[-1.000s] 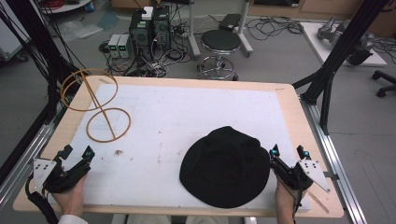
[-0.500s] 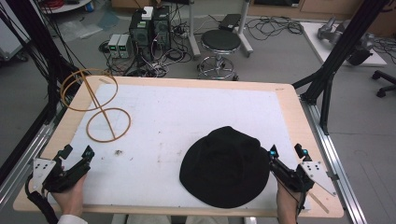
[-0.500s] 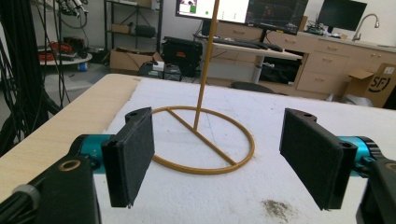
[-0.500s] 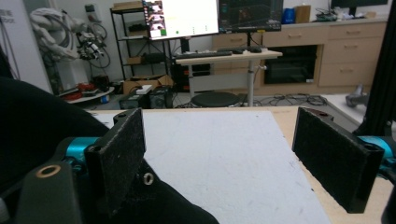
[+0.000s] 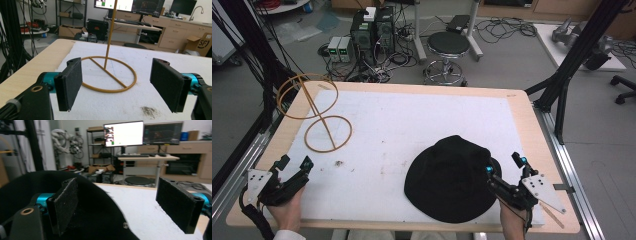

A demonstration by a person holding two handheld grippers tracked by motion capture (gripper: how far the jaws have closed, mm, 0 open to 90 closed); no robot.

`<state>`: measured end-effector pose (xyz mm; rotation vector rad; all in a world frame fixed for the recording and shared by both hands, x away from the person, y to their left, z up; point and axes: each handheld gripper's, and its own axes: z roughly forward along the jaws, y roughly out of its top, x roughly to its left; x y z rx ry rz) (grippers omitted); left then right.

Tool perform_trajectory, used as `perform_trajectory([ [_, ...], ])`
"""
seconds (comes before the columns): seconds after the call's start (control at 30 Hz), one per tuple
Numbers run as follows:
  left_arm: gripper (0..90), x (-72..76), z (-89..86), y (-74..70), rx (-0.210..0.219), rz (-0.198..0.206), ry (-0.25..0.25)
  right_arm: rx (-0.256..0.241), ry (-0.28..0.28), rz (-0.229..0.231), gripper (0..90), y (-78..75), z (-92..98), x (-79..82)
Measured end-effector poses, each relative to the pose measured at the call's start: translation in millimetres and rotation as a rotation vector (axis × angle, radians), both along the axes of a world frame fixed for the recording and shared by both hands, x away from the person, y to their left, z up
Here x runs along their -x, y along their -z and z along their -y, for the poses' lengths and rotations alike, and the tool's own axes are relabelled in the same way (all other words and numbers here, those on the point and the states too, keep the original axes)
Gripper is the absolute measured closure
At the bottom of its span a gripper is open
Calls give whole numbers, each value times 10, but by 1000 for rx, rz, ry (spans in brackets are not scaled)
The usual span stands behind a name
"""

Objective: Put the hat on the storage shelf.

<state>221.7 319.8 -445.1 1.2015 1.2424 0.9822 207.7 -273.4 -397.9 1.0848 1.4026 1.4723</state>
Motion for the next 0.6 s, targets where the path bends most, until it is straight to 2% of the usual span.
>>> perform_trajectory([
  [0.07,261,1,2,-2,-1,0,0,5,-41,6,174,-25,-82,23],
  [0.3,261,1,-6,0,1,1,-1,22,-108,15,174,-60,-209,64],
  [0.4,261,0,-8,0,2,0,-1,16,-159,9,174,-69,-269,71],
  [0.6,261,-2,-7,2,2,0,-2,31,-208,4,174,-70,-333,81],
])
